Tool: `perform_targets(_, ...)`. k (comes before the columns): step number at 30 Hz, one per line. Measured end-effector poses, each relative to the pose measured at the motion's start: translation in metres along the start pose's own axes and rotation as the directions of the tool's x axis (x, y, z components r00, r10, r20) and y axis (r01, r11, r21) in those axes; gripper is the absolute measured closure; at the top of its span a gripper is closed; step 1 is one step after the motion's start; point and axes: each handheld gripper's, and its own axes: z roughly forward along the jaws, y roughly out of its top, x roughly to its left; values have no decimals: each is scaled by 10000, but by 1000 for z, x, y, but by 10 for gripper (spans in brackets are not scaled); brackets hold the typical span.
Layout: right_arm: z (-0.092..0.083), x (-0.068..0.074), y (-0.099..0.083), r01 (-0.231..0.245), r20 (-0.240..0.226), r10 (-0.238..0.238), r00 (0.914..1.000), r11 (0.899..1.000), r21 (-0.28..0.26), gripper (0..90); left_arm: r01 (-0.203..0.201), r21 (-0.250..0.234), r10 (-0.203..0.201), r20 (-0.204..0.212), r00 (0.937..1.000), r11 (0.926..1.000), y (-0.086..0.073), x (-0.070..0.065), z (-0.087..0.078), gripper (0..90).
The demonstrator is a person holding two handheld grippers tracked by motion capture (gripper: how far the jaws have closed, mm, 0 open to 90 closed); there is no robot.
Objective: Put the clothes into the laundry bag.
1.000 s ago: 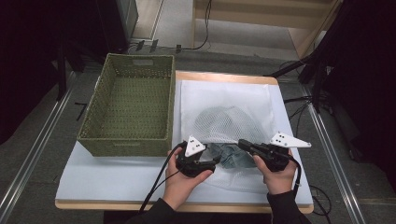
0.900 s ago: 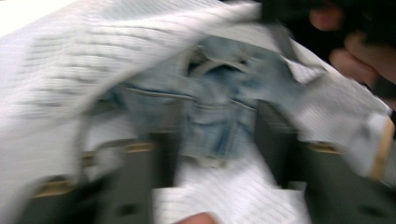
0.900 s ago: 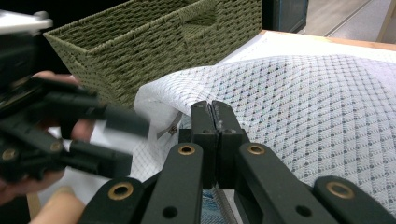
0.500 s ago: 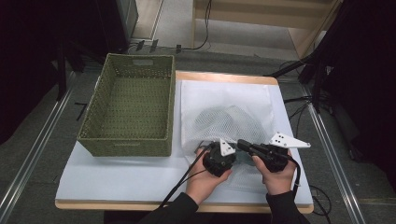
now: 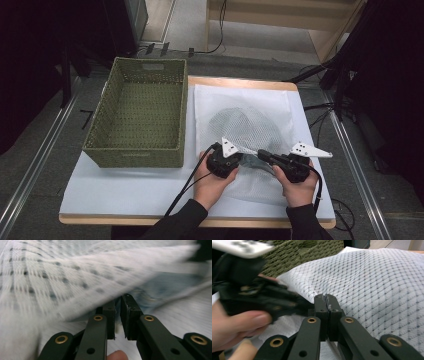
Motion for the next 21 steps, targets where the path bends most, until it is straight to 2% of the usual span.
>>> perform_targets(3,0,0,1,-60,43,60,10000,10000,-8,900,-302,315,277,771,9966,9990,-4,-13,-2,900)
perform_targets(5,0,1,1,-70,61,70,10000,10000,-18,900,-551,351,516,933,9943,9979,-4,-22,-1,900)
perform_targets(7,1,1,1,-68,75,68,9999,10000,-42,900,-771,657,721,753,9946,9949,-3,-26,5,900)
perform_targets(9,1,3,0,-100,54,100,9999,9999,6,900,-689,1180,613,669,9959,9906,-1,-24,18,900)
perform_targets(12,2,3,0,-97,53,97,9999,10000,-8,900,-565,1540,518,342,9981,9865,4,-20,36,900)
perform_targets(13,2,3,0,-93,35,93,10000,9999,40,900,-580,1597,543,272,9982,9855,6,-19,39,900)
perform_targets(16,4,2,-2,-128,72,127,9999,9999,88,900,-943,1753,970,-70,9953,9800,16,-15,55,900)
perform_targets(19,7,-5,-6,-561,382,547,9978,9978,355,900,-725,1775,803,-375,9961,9814,23,-5,64,900)
perform_targets(21,8,-10,-11,-836,587,804,9950,9950,543,900,-555,1616,722,-993,9924,9853,24,0,68,900)
